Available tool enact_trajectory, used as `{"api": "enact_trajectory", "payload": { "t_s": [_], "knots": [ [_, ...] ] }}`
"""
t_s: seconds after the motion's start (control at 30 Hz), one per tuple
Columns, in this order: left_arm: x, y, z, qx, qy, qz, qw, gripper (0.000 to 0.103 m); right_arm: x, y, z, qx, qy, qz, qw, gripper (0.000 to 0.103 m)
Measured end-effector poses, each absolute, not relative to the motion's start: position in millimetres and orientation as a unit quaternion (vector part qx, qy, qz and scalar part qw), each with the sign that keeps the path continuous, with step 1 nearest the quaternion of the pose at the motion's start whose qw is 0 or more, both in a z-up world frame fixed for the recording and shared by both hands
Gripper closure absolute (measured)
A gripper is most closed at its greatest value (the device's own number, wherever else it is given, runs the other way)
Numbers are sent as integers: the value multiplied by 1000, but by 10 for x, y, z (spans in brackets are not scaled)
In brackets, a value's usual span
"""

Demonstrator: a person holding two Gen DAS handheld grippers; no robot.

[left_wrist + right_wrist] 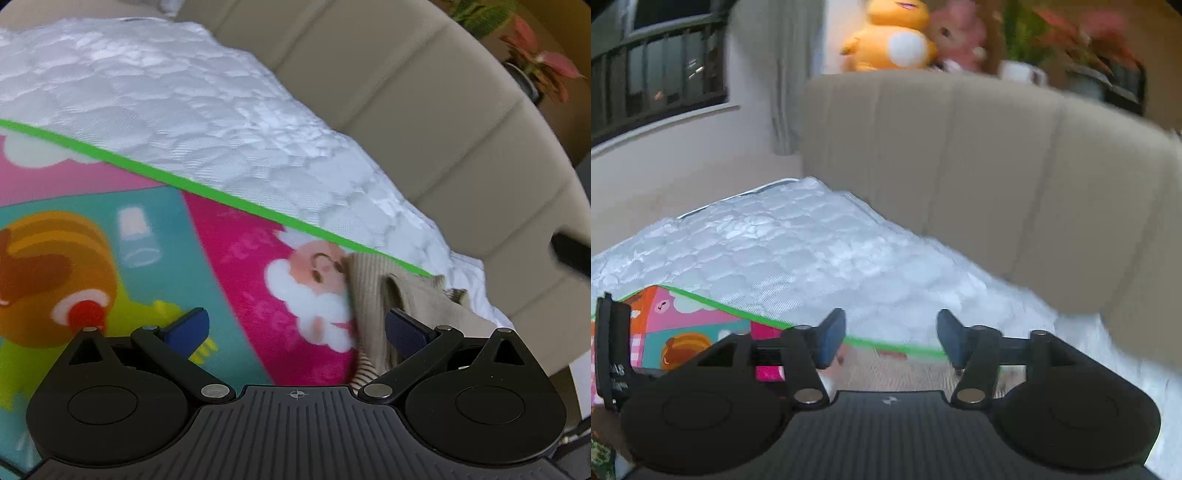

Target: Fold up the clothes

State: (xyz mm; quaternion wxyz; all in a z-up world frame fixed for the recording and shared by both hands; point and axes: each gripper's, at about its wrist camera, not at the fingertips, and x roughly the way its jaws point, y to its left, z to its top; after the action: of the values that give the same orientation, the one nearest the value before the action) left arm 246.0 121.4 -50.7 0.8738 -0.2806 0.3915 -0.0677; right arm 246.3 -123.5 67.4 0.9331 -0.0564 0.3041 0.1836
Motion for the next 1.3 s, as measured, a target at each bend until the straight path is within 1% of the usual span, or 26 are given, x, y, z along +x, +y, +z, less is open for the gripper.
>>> {"api": "enact_trajectory", "payload": {
  "t_s": [0.07, 0.2, 0.23, 0.27, 0.33, 0.47, 0.57, 0.73, 0.87, 0.93, 1.03, 1.13, 1.3],
  "knots": [
    [2438, 1141, -487, -279, 385, -89, 875, 0, 2355, -1429, 494, -34, 319, 169, 932, 33],
    [2387, 951, -427, -254, 372, -119, 885, 0, 2087, -1871, 82, 7, 355, 138, 925, 28],
    [2383, 897, -421, -249, 371, -125, 886, 0, 2021, -1977, -14, 14, 360, 132, 923, 24],
    [2386, 855, -421, -250, 374, -128, 884, 0, 1965, -2068, -102, 21, 365, 128, 922, 17],
    [2384, 769, -403, -254, 380, -139, 879, 0, 1852, -2249, -280, 33, 373, 119, 919, 10],
    [2337, 580, -273, -248, 367, -149, 884, 0, 1706, -2575, -637, 84, 398, 108, 907, 0],
    [2305, 396, -138, -230, 349, -154, 896, 0, 1646, -2668, -797, 107, 397, 109, 905, 0],
    [2377, 63, -41, -205, 349, -157, 901, 0, 1646, -2515, -829, 69, 400, 93, 909, 0],
    [2460, -168, -92, -192, 351, -177, 899, 1, 1632, -2350, -834, 24, 405, 78, 911, 0],
    [2463, -221, -140, -188, 353, -195, 895, 1, 1627, -2322, -841, 19, 403, 73, 912, 0],
    [2468, -172, -293, -162, 367, -201, 894, 2, 1626, -2339, -850, 29, 403, 72, 912, 0],
    [2496, -59, -391, -152, 372, -201, 894, 9, 1615, -2357, -850, 30, 403, 72, 912, 0],
    [2554, 82, -443, -151, 372, -187, 897, 10, 1596, -2323, -860, 23, 401, 68, 913, 0]
  ]
}}
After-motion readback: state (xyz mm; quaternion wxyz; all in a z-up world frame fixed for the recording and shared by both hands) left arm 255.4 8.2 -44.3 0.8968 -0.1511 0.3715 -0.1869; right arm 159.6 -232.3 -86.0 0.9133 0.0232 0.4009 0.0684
